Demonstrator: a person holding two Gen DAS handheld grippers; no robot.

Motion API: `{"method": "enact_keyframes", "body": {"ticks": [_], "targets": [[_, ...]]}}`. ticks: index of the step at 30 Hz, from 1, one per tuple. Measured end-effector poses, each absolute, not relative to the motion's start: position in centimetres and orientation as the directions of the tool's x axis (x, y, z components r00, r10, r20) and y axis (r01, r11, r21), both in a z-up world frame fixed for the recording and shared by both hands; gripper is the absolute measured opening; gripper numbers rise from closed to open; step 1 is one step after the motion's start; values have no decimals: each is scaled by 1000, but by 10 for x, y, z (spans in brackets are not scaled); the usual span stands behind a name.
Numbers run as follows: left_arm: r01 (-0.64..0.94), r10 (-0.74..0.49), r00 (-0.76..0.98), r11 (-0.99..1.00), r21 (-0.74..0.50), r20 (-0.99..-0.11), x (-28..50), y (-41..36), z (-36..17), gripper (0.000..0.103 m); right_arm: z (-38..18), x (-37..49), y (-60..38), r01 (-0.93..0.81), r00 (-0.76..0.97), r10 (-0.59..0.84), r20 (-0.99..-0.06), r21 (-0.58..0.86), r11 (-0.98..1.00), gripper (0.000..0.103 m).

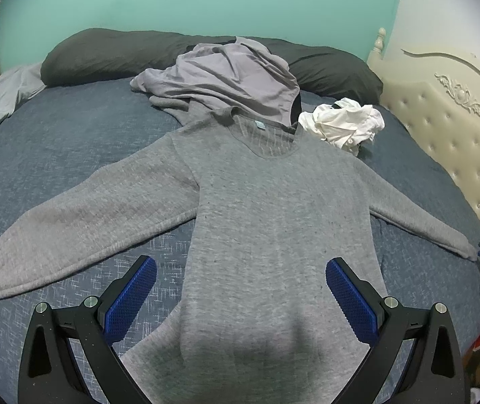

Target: Fold clothes

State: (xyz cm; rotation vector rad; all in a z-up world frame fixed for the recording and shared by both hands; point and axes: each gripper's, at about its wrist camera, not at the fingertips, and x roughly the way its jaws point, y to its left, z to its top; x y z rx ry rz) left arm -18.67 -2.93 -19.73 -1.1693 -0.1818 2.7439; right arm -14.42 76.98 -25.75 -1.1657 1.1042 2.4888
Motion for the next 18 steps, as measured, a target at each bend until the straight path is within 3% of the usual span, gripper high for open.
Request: {"method": "enact_keyframes", "body": {"ticks": [8,11,18], "targets": [[-92,183,-685,-982,-166,-705,-186,-30,-197,103,-263,-163,747,-383,-655,-174,-736,521,-763,36],[-89,183,-686,-982,-168,-704,-186,-31,-197,103,-263,-164,736,-338,-629,-170,-758,464,-819,20],[-92,184,-682,-982,-167,-708,-186,-30,-199,103,-274,-152,711,-220,-538,-199,-819,365,-905,11]]}}
